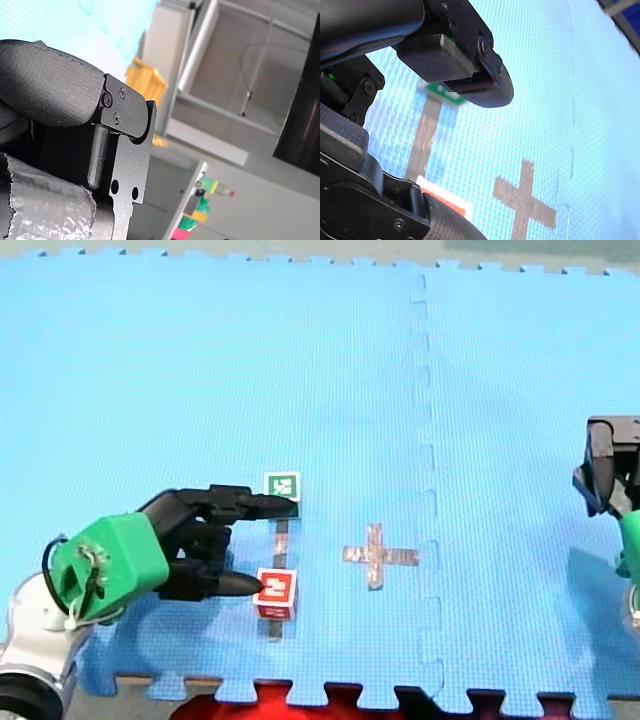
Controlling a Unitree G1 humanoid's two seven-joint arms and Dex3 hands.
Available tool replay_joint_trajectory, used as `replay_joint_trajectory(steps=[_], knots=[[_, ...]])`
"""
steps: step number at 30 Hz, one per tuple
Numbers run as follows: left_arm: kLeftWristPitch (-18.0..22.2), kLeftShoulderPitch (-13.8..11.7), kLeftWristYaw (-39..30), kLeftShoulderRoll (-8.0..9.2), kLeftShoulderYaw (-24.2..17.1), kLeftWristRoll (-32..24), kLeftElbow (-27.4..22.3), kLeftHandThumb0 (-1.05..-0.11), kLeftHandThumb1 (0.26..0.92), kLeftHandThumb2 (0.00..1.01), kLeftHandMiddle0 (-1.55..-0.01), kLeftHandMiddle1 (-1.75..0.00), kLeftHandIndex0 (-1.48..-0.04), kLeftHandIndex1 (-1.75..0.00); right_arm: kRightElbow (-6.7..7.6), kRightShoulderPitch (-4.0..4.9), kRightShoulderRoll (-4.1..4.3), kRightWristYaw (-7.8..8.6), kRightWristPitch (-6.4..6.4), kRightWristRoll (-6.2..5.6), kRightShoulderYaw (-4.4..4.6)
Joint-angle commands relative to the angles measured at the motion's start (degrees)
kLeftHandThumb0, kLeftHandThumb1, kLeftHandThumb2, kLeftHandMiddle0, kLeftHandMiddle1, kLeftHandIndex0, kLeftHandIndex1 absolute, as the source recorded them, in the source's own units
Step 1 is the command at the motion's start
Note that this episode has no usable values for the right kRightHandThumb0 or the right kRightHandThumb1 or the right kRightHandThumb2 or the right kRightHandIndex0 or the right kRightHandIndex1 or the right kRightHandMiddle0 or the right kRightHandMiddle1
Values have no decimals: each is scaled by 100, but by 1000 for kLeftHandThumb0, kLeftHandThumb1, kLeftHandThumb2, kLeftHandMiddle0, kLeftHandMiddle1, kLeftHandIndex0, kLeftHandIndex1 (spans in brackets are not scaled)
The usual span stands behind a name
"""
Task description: Stack cube left
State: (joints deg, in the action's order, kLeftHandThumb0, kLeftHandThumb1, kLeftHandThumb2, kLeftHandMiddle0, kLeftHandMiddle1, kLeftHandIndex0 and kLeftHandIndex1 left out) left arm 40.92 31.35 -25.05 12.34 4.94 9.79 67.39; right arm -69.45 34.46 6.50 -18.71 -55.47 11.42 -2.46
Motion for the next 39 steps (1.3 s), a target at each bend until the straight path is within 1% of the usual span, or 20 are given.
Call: replay_joint_trajectory(steps=[1, 6, 11, 13, 16, 18, 20, 21, 22, 24, 26, 27, 28, 30, 31, 33, 36, 39], knots=[[-142, -25, 26, -4, 71, 59, 2, -921, 710, 0, -847, -1746, -525, 0, 19, -15, 27, -5, -43, -31, -23], [-270, -23, 46, 14, 167, 89, -74, -977, 698, 0, -838, -1746, -525, -1, 31, -20, 47, -22, -73, -19, -33], [-414, 14, 41, 124, 423, 319, -164, -1030, 704, 4, -826, -1746, -526, -1, 62, -29, 56, -30, -91, -15, -40], [-490, 41, 191, 189, 610, 555, -227, -1043, 706, 3, -789, -1746, -527, -1, 72, -30, 57, -42, -94, -8, -39], [-650, 84, 589, 314, 998, 1093, -420, -1048, 706, 2, -696, -1746, -529, -2, 82, -31, 62, -73, -91, 12, -35], [-730, 89, 754, 344, 1141, 1288, -560, -1048, 708, 2, -666, -1746, -536, -5, 82, -28, 67, -103, -84, 34, -29], [-908, 74, 816, 346, 1241, 1414, -789, -1048, 711, 3, -625, -1746, -550, -11, 86, -24, 68, -126, -86, 51, -23], [-1076, 47, 832, 360, 1306, 1507, -996, -1048, 714, 4, -602, -1676, -561, -14, 88, -22, 67, -129, -90, 52, -22], [-1237, 11, 834, 388, 1366, 1596, -1217, -1048, 715, 3, -632, -1507, -568, -12, 90, -19, 66, -129, -96, 50, -22], [-1584, -44, 803, 511, 1534, 1889, -1723, -1048, 719, 2, -681, -1312, -570, -5, 97, -14, 64, -121, -107, 42, -25], [-1855, -77, 701, 624, 1650, 2099, -2129, -1048, 722, 2, -725, -1283, -565, -1, 110, -12, 61, -135, -113, 49, -21], [-1954, -92, 651, 663, 1687, 2166, -2274, -1047, 729, 2, -730, -1449, -564, -1, 116, -13, 60, -155, -114, 61, -16], [-2033, -109, 626, 687, 1718, 2224, -2386, -1046, 735, 3, -723, -1547, -565, -1, 120, -13, 61, -175, -115, 74, -12], [-2210, -166, 633, 700, 1804, 2374, -2625, -1032, 728, 1, -708, -1644, -581, -8, 127, -15, 61, -205, -118, 97, -6], [-2295, -207, 651, 710, 1857, 2469, -2776, -1010, 710, 0, -700, -1672, -607, -19, 131, -16, 60, -214, -120, 106, -4], [-2403, -267, 632, 757, 1944, 2612, -3057, -986, 698, 1, -691, -1691, -642, -33, 135, -13, 55, -230, -120, 124, -5], [-2522, -208, 452, 870, 2089, 2828, -3457, -969, 699, 2, -684, -1698, -680, -47, 134, -6, 41, -247, -111, 143, -6], [-2584, -204, 330, 955, 2198, 2976, -3829, -961, 698, 1, -681, -1698, -678, -41, 135, 5, 26, -275, -99, 163, 5]])
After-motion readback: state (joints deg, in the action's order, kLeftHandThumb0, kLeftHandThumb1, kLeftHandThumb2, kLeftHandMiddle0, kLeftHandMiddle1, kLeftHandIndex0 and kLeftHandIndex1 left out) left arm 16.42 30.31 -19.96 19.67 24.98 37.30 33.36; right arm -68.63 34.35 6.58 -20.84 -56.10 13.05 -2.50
